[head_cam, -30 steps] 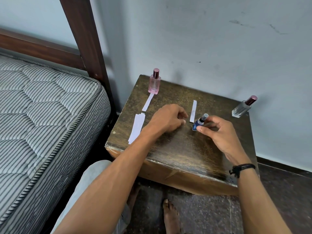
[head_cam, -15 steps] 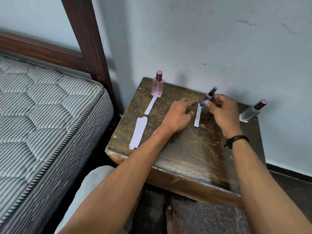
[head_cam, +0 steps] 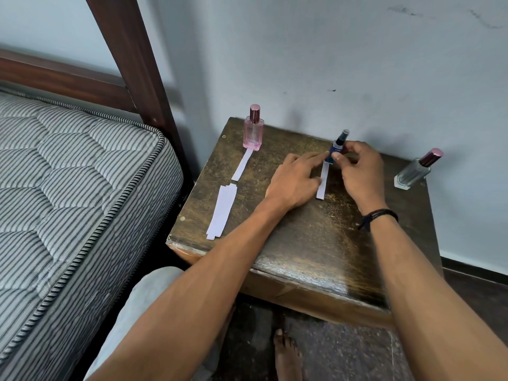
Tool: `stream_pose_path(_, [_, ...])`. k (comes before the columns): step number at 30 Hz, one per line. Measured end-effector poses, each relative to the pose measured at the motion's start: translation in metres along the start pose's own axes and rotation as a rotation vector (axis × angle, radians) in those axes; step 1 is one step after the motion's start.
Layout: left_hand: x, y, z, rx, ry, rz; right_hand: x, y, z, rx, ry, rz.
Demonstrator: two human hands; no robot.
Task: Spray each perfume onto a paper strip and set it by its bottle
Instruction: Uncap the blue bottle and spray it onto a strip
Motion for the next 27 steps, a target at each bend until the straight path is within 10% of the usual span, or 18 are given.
stream_pose_path(27, [0.0001,-0.0022,0.0019,0.037,0.026,-0.031,-0.0088,-0.0005,-0.0074,-0.014,0.049,-0.096])
Point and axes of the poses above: each hand's wrist, its own z-axis towards the middle knuckle, its own x-axis out of the back of the hand, y = z × x, the point moved 6 cm from there along z, towards the middle knuckle, and after that the axes turned 7 degrees about -y, right-handed, at the moved point
